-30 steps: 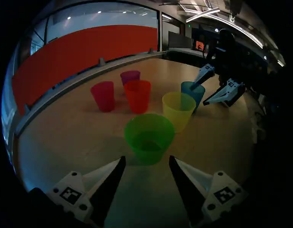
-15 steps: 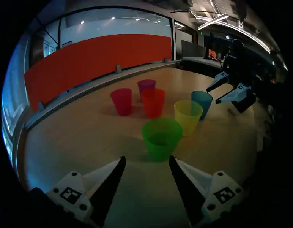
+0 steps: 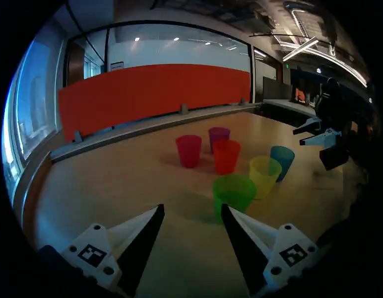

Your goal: Pour water

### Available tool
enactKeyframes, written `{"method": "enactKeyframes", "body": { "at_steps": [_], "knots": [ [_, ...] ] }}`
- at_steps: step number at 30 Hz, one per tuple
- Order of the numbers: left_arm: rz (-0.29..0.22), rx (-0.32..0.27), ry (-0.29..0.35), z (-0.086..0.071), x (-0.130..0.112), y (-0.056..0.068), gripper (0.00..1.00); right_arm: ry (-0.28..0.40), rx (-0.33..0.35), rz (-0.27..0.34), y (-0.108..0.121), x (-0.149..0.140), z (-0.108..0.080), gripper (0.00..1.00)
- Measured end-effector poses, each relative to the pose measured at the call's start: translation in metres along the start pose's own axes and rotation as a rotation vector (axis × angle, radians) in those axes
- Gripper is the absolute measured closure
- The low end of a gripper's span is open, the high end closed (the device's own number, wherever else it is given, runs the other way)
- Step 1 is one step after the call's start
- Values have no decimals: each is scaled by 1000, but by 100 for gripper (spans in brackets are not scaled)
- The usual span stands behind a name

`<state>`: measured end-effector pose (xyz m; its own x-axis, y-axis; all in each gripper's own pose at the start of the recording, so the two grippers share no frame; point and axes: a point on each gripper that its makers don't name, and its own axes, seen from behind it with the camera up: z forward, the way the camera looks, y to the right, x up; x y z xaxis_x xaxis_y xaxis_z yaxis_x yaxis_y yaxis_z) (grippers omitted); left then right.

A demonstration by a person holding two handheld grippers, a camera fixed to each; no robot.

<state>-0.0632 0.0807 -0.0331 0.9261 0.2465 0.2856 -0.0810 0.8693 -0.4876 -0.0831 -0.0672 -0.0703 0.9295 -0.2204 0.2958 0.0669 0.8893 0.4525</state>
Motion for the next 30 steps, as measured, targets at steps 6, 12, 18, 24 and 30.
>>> {"method": "enactKeyframes", "body": {
  "at_steps": [6, 12, 18, 24, 30],
  "knots": [
    [-33, 71, 71, -4, 17, -16, 16, 68, -77, 25, 17, 18, -2, 0],
    [-77, 156, 163, -12, 41, -35, 16, 143, -153, 37, 34, 39, -5, 0],
    [-111, 253, 244, -21, 57, -53, 16, 228, -257, 48, 56, 59, -11, 0],
    [-146, 318, 318, -28, 74, -63, 16, 321, -346, 91, 72, 81, -21, 0],
    [-166, 347, 370, -34, 90, -66, 16, 379, -417, 117, 82, 96, -30, 0]
  ]
}}
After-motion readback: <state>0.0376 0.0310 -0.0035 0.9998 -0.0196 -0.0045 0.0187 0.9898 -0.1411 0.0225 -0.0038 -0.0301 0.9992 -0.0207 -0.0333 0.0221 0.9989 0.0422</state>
